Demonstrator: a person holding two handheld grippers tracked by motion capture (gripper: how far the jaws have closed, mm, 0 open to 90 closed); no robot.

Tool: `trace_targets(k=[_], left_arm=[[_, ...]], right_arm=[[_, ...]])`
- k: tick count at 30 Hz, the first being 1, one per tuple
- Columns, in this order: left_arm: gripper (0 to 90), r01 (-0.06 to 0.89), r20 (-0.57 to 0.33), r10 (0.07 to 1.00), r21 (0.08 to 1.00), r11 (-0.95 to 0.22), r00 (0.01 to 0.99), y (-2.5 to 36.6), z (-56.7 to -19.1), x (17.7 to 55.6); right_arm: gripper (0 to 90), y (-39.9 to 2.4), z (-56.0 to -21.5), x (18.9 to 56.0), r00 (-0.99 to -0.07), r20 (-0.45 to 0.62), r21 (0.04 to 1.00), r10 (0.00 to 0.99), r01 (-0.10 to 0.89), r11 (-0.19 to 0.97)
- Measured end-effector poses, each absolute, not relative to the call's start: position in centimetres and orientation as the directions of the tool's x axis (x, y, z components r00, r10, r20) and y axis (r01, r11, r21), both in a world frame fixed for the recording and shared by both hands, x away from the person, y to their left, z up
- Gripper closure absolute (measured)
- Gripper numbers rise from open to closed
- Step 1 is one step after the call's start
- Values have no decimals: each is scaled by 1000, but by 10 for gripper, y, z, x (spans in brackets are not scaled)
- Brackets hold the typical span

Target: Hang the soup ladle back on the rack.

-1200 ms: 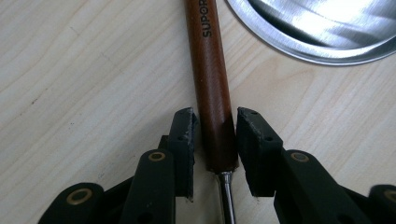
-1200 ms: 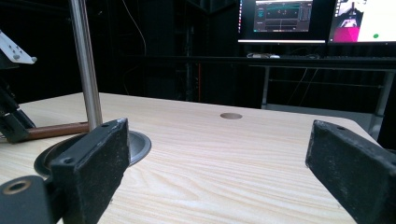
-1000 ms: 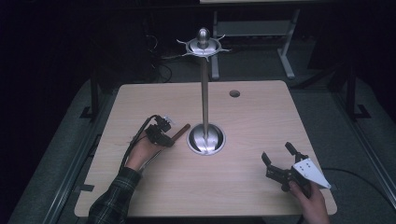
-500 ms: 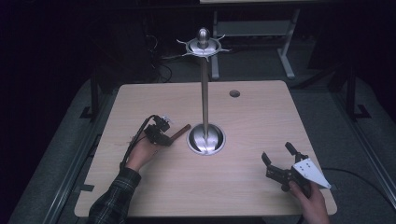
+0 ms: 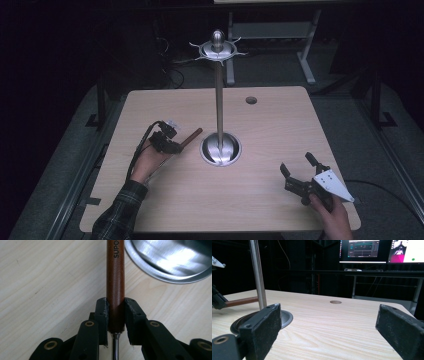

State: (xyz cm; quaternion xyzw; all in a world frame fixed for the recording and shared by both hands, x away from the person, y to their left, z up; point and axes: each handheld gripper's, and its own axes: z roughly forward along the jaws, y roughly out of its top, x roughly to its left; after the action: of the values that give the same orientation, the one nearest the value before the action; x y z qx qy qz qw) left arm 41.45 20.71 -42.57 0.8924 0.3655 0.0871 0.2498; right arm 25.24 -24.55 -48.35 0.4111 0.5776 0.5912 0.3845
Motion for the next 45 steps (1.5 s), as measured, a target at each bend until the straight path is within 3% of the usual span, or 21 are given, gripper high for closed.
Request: trace_targets(k=[27,45], left_arm=[[739,517,-127,648,723,-458,751,236,-377,390],[739,431,-126,610,815,-386,783,248,-347,374]], right_arm=[[60,-245,-484,252,-367,41,999,929,20,-36],[60,-245,-484,252,-367,41,999,929,20,-36]])
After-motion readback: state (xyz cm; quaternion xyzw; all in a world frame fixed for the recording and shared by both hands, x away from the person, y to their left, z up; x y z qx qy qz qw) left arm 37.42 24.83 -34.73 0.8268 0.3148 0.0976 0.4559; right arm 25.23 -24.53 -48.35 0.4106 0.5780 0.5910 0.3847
